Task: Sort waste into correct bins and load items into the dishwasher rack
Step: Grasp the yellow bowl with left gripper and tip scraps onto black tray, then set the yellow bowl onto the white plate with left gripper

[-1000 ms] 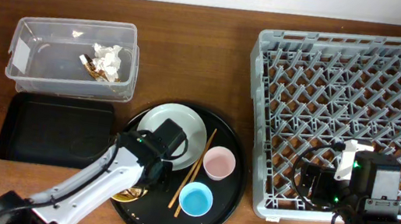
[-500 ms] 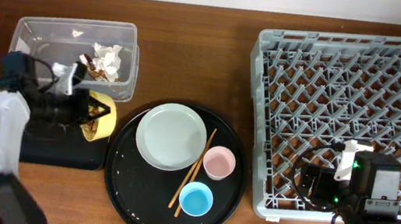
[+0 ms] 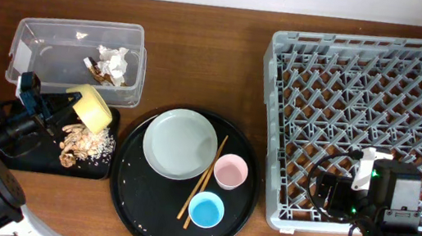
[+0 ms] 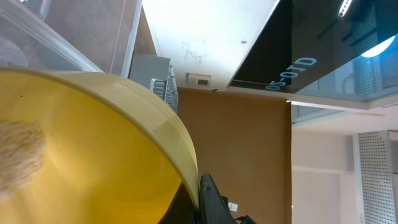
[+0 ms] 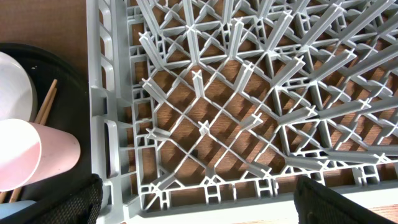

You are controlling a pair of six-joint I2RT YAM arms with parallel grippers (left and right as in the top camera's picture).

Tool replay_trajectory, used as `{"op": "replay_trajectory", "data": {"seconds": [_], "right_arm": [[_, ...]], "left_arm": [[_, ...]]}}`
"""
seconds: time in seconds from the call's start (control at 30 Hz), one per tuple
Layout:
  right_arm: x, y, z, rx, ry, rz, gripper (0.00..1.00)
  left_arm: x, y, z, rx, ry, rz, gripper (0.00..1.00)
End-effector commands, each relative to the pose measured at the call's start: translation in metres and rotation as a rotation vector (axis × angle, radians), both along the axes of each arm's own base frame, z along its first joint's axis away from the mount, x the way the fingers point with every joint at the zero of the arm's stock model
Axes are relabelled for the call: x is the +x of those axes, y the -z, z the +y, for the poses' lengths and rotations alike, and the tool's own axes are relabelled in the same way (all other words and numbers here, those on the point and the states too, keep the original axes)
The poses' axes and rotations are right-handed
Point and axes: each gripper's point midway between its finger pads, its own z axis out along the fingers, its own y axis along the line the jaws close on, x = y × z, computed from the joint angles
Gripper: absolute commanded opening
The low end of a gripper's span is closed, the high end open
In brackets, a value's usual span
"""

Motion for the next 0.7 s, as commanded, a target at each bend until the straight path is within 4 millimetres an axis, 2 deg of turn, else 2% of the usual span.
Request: {"op": "replay_trajectory", "data": {"seconds": [0.0, 0.23, 0.3, 0.33, 0.37, 0.4, 0.47, 0.57, 0.67], "right_arm": [[0.001, -0.005, -0.001, 0.004, 0.013, -0.016, 0.99], [0.001, -0.005, -0.001, 0.004, 0.013, -0.015, 0.99], [0.001, -0.005, -0.001, 0.004, 0.013, -0.015, 0.99], [0.001, -0.005, -0.001, 0.004, 0.013, -0.015, 0.99], [0.001, -0.005, -0.001, 0.004, 0.013, -0.014, 0.99], [0.001, -0.005, -0.001, 0.004, 0.013, -0.014, 0.99], [0.001, -0.005, -0.001, 0.004, 0.013, -0.014, 0.99], [0.001, -0.005, -0.001, 0.004, 0.013, -0.014, 0.99], [0.001, -0.005, -0.001, 0.004, 0.013, -0.014, 0.99]], "left_arm": [[0.003, -0.007, 0.005, -0.021, -0.019, -0.029, 0.00], [0.003, -0.006, 0.005, -0.017, -0.017, -0.028, 0.00], [0.002, 0.014, 0.005, 0.108, 0.020, -0.010, 0.00], [0.001, 0.017, 0.005, 0.113, 0.024, 0.009, 0.01], [0.001, 0.015, 0.005, 0.080, 0.018, 0.035, 0.00], [0.005, -0.003, 0.004, 0.019, -0.005, -0.049, 0.00], [0.001, -0.016, -0.014, 0.076, 0.035, -0.136, 0.00], [-0.012, -0.021, -0.061, 0.234, 0.205, -0.148, 0.00], [-0.028, -0.001, -0.121, 0.665, 0.509, -0.202, 0.00]]}}
